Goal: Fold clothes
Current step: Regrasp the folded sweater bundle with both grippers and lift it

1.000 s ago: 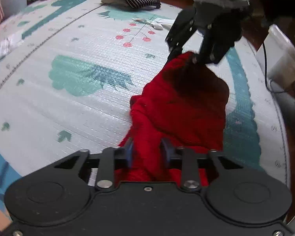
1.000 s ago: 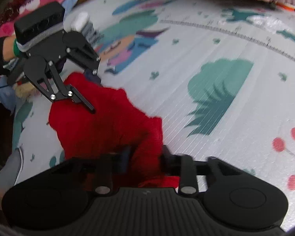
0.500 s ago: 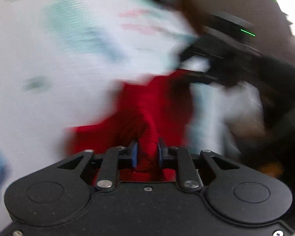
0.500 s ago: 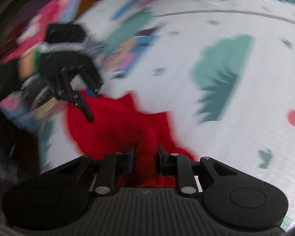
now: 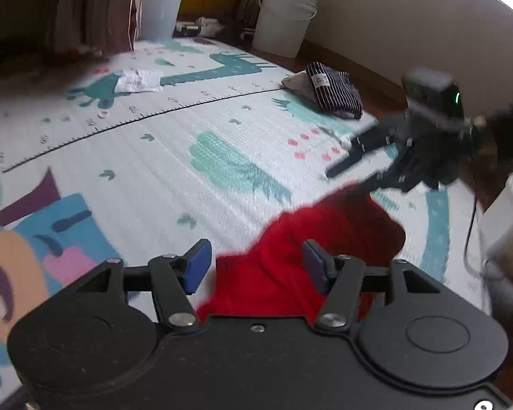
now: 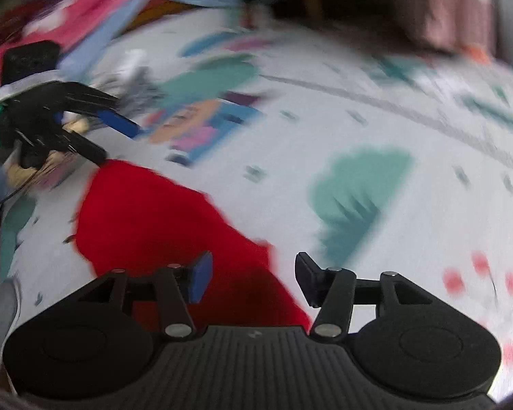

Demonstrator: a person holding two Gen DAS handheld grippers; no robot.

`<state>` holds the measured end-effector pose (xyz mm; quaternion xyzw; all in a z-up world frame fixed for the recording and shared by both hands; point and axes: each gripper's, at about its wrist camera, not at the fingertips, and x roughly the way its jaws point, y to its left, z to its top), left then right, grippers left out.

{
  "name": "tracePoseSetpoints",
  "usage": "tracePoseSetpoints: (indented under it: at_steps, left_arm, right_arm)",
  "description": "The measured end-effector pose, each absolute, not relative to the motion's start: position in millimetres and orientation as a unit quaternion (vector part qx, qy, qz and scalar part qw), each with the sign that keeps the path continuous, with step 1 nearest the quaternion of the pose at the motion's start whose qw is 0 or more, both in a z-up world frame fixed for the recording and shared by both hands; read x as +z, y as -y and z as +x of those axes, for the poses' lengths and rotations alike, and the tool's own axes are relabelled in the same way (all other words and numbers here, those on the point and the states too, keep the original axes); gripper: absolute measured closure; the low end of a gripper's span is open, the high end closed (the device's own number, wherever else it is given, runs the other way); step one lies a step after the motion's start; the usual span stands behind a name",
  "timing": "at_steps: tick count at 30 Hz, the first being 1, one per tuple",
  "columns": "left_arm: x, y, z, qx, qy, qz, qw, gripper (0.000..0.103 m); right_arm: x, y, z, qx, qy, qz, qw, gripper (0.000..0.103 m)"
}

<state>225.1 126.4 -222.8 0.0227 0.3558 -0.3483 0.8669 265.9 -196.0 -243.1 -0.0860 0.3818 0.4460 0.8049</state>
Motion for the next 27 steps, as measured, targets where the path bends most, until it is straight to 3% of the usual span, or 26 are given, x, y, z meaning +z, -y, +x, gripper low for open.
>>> tracePoseSetpoints:
  at_steps: [3,9,14,15,17,22,27]
  left_arm:
    - [-241.0,-141.8,214.4,-0.331,-0.364,-0.028,0.870,0.043]
    - [-263.3,-165.8,214.7,-0.331,-0.365,-0.104,0.864,0.037]
    - [-255.7,-143.4,199.7,-0.362,-0.331,0.002,0.872,0.038]
    - [-254.6,-138.8,198.9,-0.373,-0.331,0.016,0.866,0.041]
    - [-248.6,-128.7,196.6,-0.392,-0.336,0.060,0.854,0.079]
    - [-209.8,-115.4,183.3,-0.504,-0.349,0.032,0.789,0.084]
    - [-252.6,-155.4,229.9,-0.429,-0.417,-0.240,0.764,0.084]
  right_arm:
    - [-238.3,154.2,260.5,0.472,-0.338,-0.087,0.810,0.049]
    - [-251.2,116.2,260.5,0.477,-0.343,-0.079,0.806,0.055]
    - [-264.0,141.8,260.9,0.453,-0.363,-0.080,0.810,0.055]
    - [-267.9,148.6,262.7,0.446,-0.370,-0.062,0.813,0.055]
    - [-275.2,161.2,262.7,0.434,-0.378,-0.049,0.816,0.055]
    - [-289.3,179.8,250.9,0.413,-0.378,-0.070,0.826,0.055]
    - [-298.1,175.5,247.3,0.413,-0.371,-0.098,0.826,0.055]
